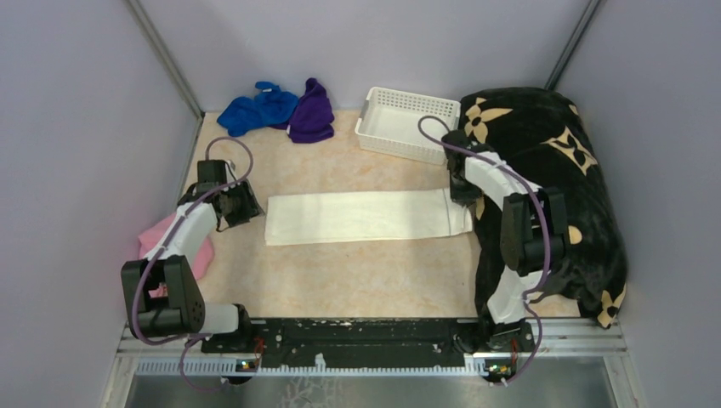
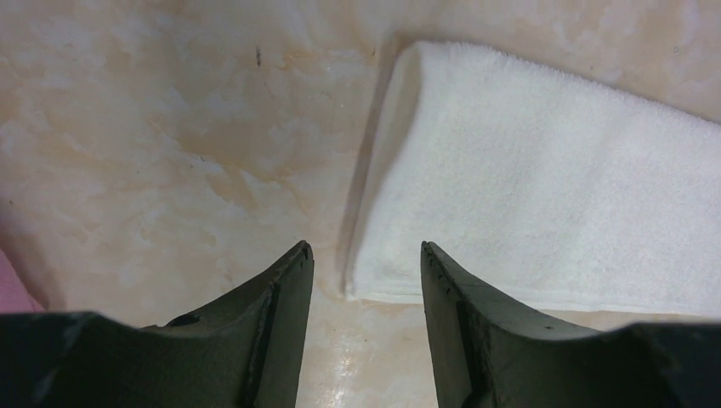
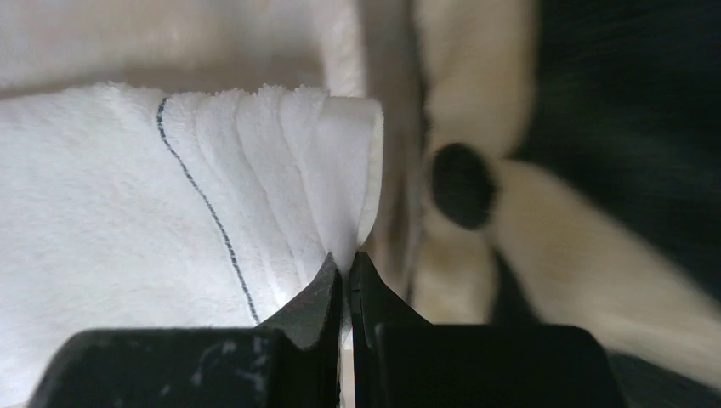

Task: Roll the towels
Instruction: Fold the towel at the center of the board.

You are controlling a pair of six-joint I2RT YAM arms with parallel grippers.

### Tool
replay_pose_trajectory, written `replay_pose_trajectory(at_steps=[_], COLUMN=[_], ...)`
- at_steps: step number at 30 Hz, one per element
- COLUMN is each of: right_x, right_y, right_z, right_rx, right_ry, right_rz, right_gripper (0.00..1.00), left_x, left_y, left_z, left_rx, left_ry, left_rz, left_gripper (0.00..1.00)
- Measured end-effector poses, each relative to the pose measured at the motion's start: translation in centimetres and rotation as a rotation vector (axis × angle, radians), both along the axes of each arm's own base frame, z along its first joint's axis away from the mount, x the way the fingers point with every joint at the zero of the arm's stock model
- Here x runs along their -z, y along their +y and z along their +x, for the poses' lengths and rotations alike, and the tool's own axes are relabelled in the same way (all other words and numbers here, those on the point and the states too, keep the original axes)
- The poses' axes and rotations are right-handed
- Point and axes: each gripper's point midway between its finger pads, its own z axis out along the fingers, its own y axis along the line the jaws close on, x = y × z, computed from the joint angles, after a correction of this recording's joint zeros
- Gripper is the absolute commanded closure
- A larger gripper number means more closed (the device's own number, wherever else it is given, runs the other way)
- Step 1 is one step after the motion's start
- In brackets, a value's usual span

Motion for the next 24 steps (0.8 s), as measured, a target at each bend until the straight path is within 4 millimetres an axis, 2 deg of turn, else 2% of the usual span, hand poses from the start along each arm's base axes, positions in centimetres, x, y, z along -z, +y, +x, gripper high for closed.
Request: replay_pose_trajectory(at_steps=[5,9,12,14,17,24], right_x=[-7.5,-12.4,-13.4,-13.4,-13.2,-11.9], right_y=[-2.2,-4.3,-5.1,-4.6,-1.4,10.8], right_z=[3.3,3.2,2.7,2.4,2.2,1.1], right_rx=[0.023,0.055,0.066,0.045,-0.046,-0.315], right_ry=[-0.167,-0.257,-0.258,-0.247,-0.247,-0.228], right_rz=[-0.135,-0.241,-0.291,-0.297,-0.266,0.000], right_gripper=[1.00,1.00,1.00,1.00,1.00,1.00], left_x=[-0.9,-1.2,-1.3,-1.2,-0.6,0.9], left_y=[-0.8,-2.3,-4.2,-5.7,-7.7,-10.9], left_z=[0.2,0.2,0.3,0.3,0.3,0.7], left_rx=[0.021,0.053,0.098,0.127,0.158,0.177], left_ry=[-0.031,-0.039,-0.045,-0.039,-0.012,0.036], left_rz=[-0.034,-0.086,-0.128,-0.165,-0.225,-0.324], left_gripper=[0.44,0.44,0.44,0.44,0.44,0.47])
